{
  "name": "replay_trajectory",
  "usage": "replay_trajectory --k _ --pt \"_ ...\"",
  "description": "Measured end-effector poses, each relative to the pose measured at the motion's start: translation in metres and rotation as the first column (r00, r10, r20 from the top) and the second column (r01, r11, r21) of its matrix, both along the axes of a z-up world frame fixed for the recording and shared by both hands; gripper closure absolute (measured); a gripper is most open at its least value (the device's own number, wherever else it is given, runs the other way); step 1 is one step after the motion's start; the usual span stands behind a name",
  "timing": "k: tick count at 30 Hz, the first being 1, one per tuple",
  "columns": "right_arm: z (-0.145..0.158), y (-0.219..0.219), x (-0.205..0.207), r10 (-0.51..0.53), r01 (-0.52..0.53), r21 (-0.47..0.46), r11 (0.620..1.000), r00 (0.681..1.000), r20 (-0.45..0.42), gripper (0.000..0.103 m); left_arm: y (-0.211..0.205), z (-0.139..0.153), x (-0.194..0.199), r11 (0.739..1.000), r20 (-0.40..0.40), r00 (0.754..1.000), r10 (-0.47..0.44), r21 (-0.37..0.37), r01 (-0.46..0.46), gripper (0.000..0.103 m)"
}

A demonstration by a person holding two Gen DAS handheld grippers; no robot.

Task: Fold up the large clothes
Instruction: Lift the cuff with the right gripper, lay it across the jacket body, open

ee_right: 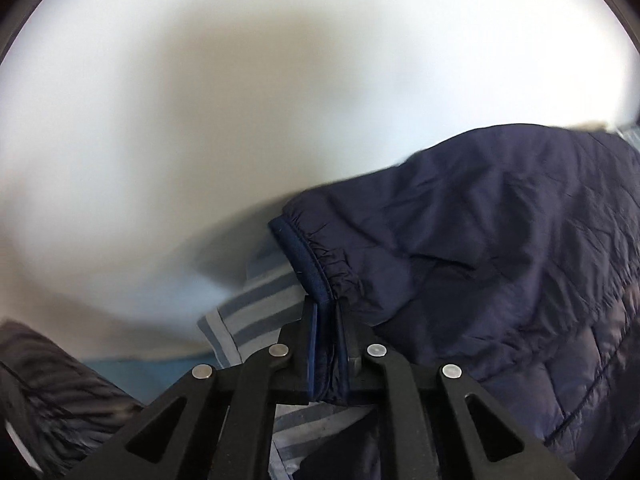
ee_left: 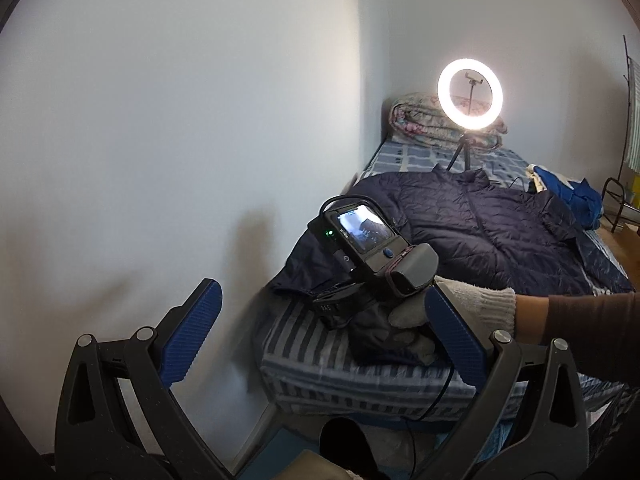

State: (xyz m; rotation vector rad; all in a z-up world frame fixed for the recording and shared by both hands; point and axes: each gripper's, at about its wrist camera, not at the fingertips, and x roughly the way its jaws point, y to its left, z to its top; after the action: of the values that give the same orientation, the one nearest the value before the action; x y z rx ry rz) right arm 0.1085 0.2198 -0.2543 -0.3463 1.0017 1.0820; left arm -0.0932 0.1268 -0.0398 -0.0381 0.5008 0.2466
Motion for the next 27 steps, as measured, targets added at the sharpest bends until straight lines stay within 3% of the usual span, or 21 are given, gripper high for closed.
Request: replay_trajectory --k 4,8,14,21,25,27 --pt "0.022 -0.034 0.027 -0.096 0.1 0.105 0.989 0.995 -0.042 0.097 -0.017 0.013 0.03 0.998 0.021 0.998 -0.052 0.028 0.051 0.0" --pt "0.045 -0.086 0.061 -0.214 0.226 0.208 0.952 0.974 -0.078 0.097 -0.035 0.028 0.064 0.994 0.039 0.994 -0.097 0.052 0.095 0.0" --pt "0.077 -0.172 0.113 -0.371 0.376 0.269 0.887 0.926 -0.071 0.097 -0.048 0.047 0.127 0.989 0.015 0.989 -0.148 -0.017 0.148 0.0" --pt "0.105 -0.268 0.175 -0.545 0.532 0.305 0.79 0.837 -0.048 0.098 -0.05 0.028 0.179 0.984 -0.041 0.99 -0.134 -0.128 0.128 0.0" --pt "0.101 -0.343 0.208 -0.667 0.646 0.301 0.701 0.744 -0.04 0.098 -0.055 0.009 0.193 0.968 -0.083 0.984 -0.159 -0.21 0.139 0.0" --pt "0.093 -0.375 0.221 -0.716 0.695 0.291 0.657 0.697 -0.046 0.098 -0.058 0.004 0.199 0.966 -0.114 0.978 -0.172 -0.212 0.146 0.0"
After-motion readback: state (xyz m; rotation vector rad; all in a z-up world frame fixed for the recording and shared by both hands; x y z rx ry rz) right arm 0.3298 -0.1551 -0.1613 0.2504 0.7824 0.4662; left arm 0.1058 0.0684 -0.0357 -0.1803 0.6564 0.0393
